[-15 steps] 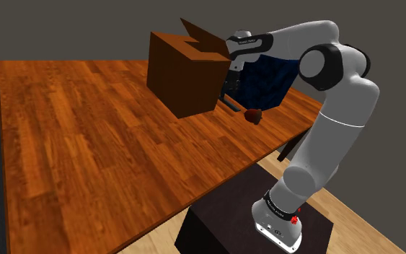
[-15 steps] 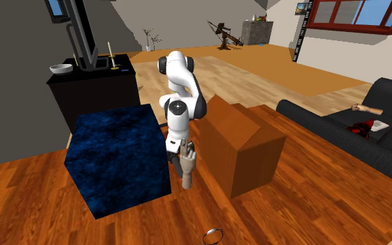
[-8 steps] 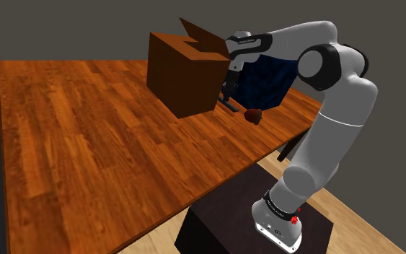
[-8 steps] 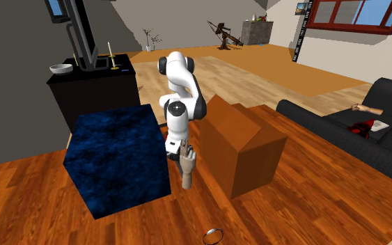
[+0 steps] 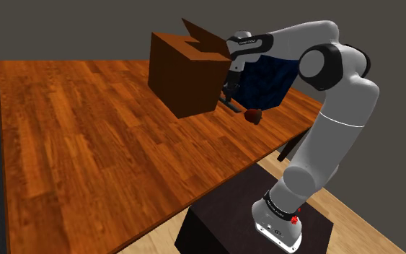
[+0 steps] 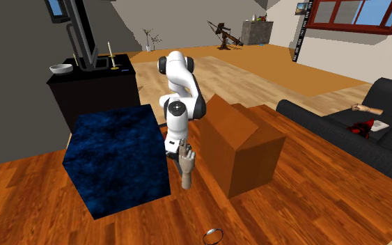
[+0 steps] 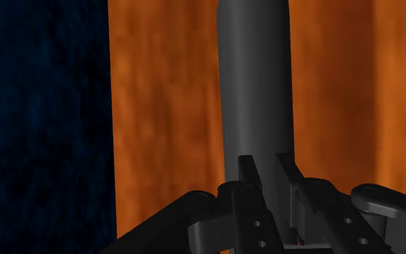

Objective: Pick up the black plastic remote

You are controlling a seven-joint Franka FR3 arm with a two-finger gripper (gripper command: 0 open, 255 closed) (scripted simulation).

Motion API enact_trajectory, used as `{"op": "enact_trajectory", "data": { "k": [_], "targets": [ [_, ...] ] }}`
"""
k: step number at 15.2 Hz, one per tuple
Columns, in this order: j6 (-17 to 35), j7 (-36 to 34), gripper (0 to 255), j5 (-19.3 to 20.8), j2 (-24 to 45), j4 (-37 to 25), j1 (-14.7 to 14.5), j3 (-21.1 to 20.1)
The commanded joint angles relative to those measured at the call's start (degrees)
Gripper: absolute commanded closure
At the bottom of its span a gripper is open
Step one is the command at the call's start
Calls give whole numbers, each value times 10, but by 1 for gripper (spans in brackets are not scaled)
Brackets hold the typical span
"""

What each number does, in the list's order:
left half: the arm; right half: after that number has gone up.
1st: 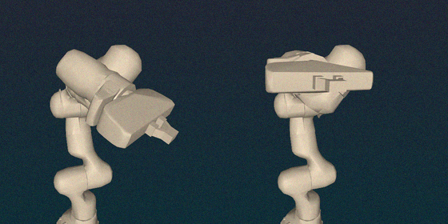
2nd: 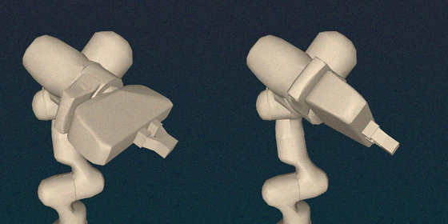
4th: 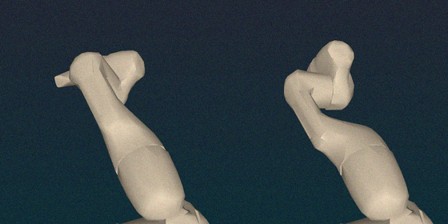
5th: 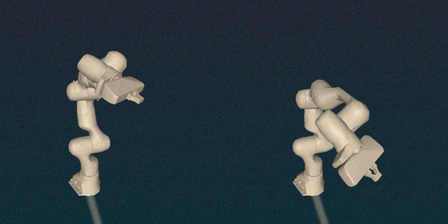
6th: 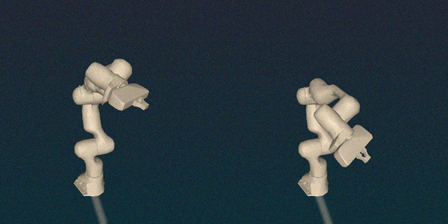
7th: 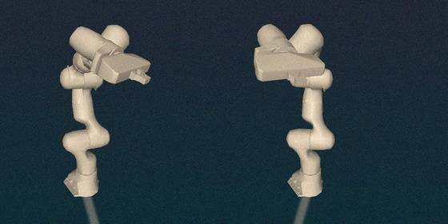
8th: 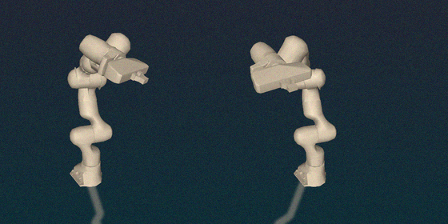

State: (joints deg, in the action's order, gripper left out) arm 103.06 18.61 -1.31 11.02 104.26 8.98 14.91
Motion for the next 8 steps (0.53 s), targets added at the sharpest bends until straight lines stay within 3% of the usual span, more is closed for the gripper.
{"op": "enact_trajectory", "data": {
  "k": [1,8],
  "targets": [
    [-17,-2,255,6,1,-8,3,4],
    [-68,-3,255,9,-10,-48,4,4]
  ]
}}
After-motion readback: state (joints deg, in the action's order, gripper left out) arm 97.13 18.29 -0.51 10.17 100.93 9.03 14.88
